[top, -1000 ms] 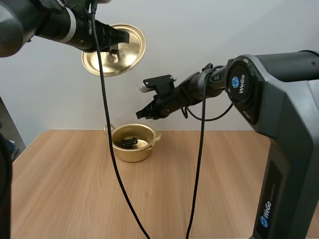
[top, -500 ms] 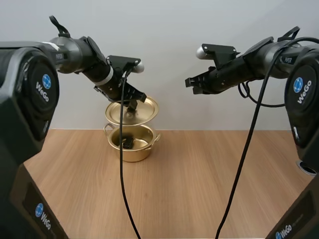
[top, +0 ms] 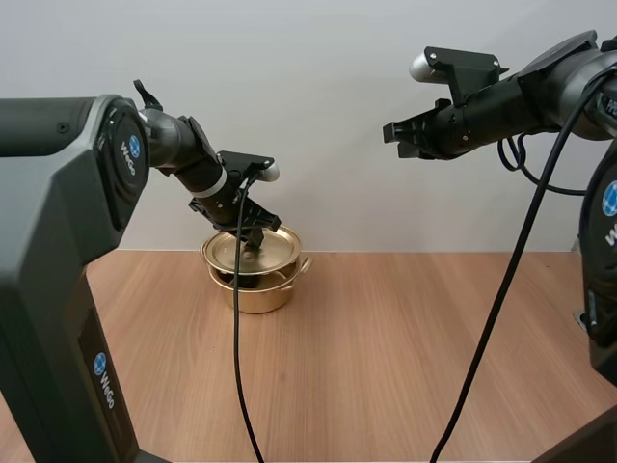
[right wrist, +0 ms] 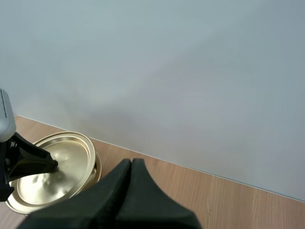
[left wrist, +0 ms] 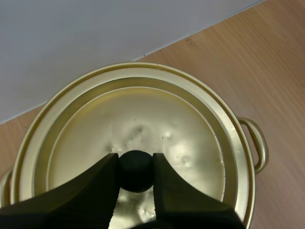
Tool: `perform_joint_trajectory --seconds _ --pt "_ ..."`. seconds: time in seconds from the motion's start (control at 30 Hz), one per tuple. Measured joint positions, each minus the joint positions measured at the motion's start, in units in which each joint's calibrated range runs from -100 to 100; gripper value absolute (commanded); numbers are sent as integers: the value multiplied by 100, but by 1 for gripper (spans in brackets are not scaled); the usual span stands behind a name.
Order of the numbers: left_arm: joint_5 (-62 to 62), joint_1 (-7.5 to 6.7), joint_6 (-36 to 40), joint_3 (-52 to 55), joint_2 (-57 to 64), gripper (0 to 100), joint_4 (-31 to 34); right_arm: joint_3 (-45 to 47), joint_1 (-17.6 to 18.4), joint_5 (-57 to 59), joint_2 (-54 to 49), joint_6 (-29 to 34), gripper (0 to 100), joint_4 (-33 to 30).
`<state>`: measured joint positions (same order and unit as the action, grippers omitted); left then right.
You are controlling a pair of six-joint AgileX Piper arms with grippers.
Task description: Open the pot, put the car inside, and close it
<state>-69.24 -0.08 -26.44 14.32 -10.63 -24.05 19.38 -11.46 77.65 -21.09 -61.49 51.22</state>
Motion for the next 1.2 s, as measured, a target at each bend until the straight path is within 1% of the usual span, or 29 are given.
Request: perform_joint_trajectory --seconds 0.23,0.43,0.6,0.7,0.73,0.77,0.8,0.83,0.93,0.97,1.0,1.1,1.2 --pt "359 0 -174 182 0 0 -72 0 0 155 0 33 0 0" --pt "1050 0 -279 532 -15 0 -163 0 0 155 0 33 0 0" --pt "1181 0 -423 566 -170 0 -441 0 0 155 0 33 0 0" --pt "1203 0 -467 566 -286 1 -469 0 0 195 0 33 0 12" --pt "1203 0 -467 566 -318 3 -469 0 0 220 0 33 0 12" --pt "1203 0 -467 566 -343 9 -480 0 0 220 0 33 0 12" --pt "1203 0 -467 566 -354 18 -480 0 0 220 0 33 0 12" --pt "1203 0 -467 566 -354 28 -480 0 0 245 0 33 0 12" --pt "1187 0 -467 551 -354 70 -469 0 0 291 0 33 0 12" --pt "1170 0 -457 539 -318 89 -497 0 0 291 0 33 0 12" --pt "1132 0 -467 539 -254 100 -498 0 0 291 0 33 0 0" --pt "1144 0 -437 488 23 100 -551 0 0 291 0 1 0 -22" --pt "1156 8 -248 468 417 100 -611 0 0 305 0 -46 0 -37"
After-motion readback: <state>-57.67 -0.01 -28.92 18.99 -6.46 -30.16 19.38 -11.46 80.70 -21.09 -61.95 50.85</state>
